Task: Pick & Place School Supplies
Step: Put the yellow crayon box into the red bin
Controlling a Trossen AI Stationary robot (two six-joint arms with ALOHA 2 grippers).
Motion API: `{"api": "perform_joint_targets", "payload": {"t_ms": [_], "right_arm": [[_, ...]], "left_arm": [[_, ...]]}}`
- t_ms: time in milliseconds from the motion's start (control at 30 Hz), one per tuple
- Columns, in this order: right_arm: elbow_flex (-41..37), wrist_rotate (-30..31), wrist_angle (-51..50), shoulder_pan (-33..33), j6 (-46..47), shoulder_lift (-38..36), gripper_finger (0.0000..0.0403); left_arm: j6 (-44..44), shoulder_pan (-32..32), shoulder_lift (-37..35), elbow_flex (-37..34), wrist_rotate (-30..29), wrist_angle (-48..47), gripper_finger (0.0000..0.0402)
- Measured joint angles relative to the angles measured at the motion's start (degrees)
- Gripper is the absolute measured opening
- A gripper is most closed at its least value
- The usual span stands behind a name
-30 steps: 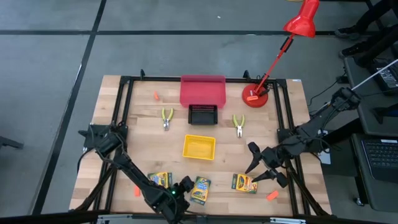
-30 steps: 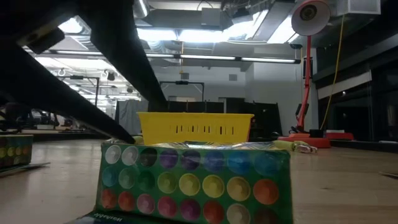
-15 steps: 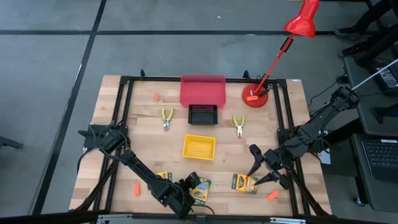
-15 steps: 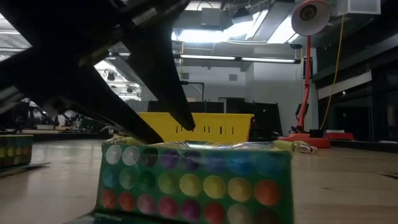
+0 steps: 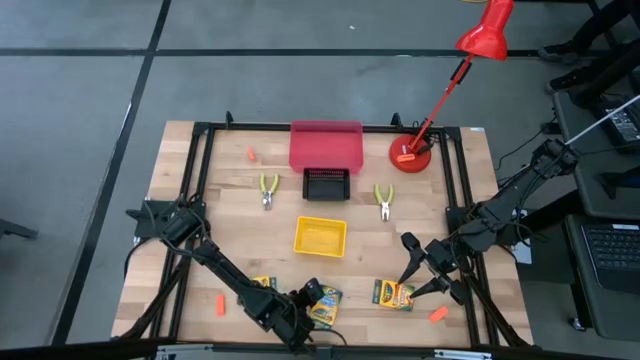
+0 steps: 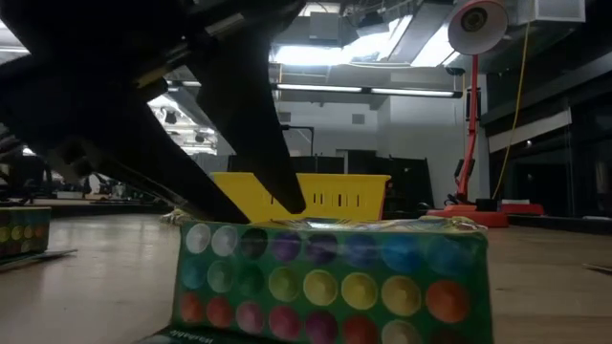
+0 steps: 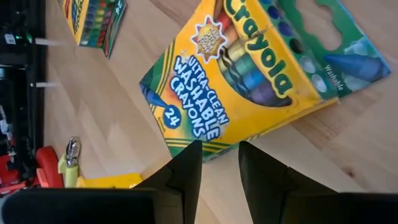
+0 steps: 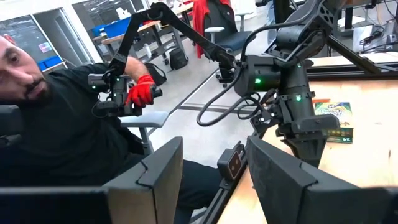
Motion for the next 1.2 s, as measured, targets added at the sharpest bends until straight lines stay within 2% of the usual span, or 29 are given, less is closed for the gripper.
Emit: {"api": "perform_joint_targets", "payload": {"t_ms": [567, 733, 933, 1200], "right_arm": [[0.0, -0.2, 0.4, 0.0, 0.0, 0.0, 0.0181], [0.0, -0.3, 0.5, 0.4, 0.0, 0.0, 0.0181], [0.0, -0.3, 1.2, 1.1, 0.0, 0.0, 0.0181], [0.0, -0.1, 2.0, 1.3, 0.0, 0.1, 0.0180]], "left_arm": [[4.9, 1.8, 0.2, 0.0, 2.8, 2.6, 0.0102], [4.1, 1.8, 0.2, 0.0, 4.0, 2.6, 0.0078], [-0.9, 1.8, 0.2, 0.0, 4.2, 2.7, 0.0010], [-11.9, 1.3, 0.2, 0.0, 0.8, 2.2, 0.0003]]}}
